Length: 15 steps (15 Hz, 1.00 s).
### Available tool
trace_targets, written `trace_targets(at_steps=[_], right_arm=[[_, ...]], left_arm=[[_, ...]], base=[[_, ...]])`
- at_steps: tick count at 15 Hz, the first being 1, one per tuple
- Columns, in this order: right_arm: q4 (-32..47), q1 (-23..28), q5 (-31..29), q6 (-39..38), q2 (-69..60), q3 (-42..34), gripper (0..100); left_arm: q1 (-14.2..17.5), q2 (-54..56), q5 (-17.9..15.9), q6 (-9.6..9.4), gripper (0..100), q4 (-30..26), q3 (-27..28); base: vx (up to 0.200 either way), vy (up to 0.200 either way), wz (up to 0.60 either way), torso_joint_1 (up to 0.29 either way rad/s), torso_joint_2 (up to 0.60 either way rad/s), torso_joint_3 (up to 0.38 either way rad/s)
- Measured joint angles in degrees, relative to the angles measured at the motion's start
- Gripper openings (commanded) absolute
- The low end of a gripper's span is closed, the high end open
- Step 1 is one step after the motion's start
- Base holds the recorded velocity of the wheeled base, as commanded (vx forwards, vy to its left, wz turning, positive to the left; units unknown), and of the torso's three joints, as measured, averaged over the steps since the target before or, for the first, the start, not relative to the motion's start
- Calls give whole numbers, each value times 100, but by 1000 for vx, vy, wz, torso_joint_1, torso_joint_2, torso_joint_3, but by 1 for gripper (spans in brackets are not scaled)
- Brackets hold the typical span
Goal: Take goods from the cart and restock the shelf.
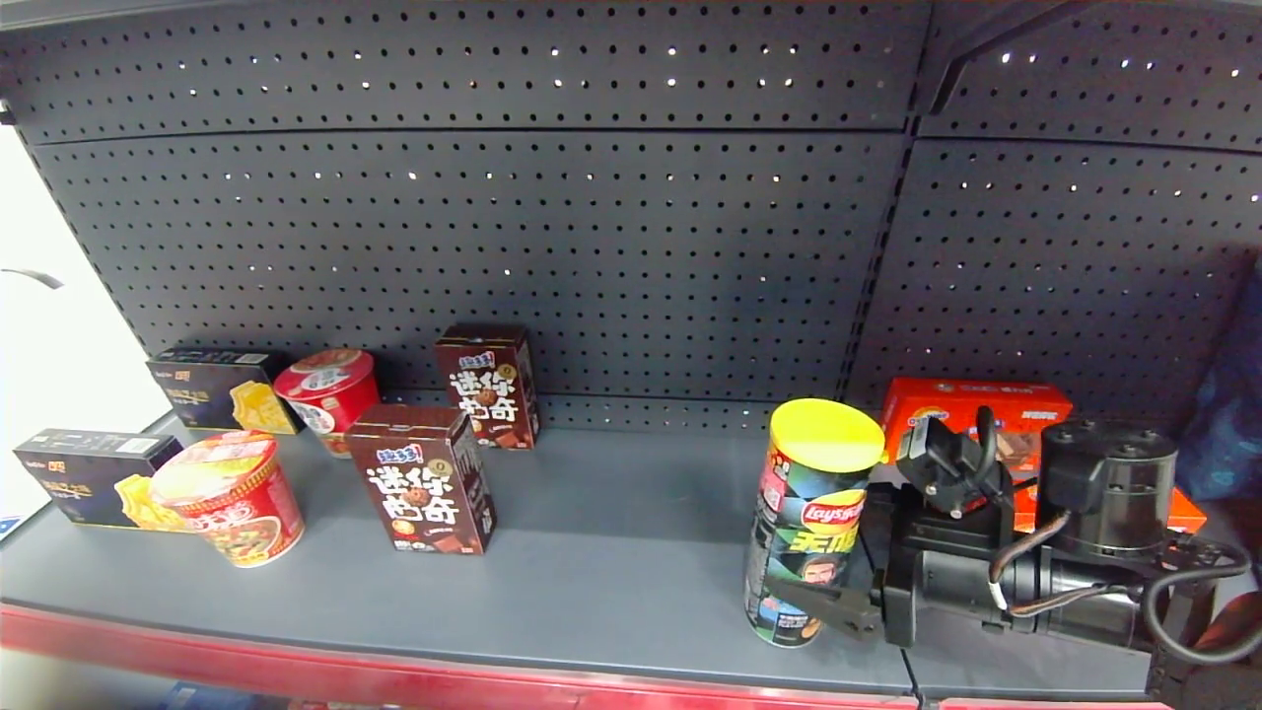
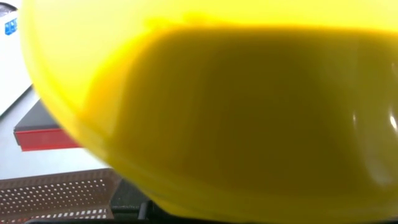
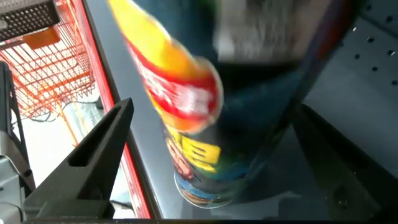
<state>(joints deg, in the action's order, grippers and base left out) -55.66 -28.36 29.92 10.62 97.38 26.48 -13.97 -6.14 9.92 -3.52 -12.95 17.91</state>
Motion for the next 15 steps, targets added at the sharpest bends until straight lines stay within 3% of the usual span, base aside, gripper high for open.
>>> trace_targets(at_steps=[5, 15], right_arm=[[453, 11, -4, 0, -408, 350, 100], [1352, 322, -4, 24, -1493, 155, 100]], left_arm=[[0, 6, 4, 0, 0, 1, 6], [0, 15, -5, 7, 0, 11, 0]], base=[[0, 0, 0, 0, 0, 0], [0, 0, 0, 0, 0, 0]])
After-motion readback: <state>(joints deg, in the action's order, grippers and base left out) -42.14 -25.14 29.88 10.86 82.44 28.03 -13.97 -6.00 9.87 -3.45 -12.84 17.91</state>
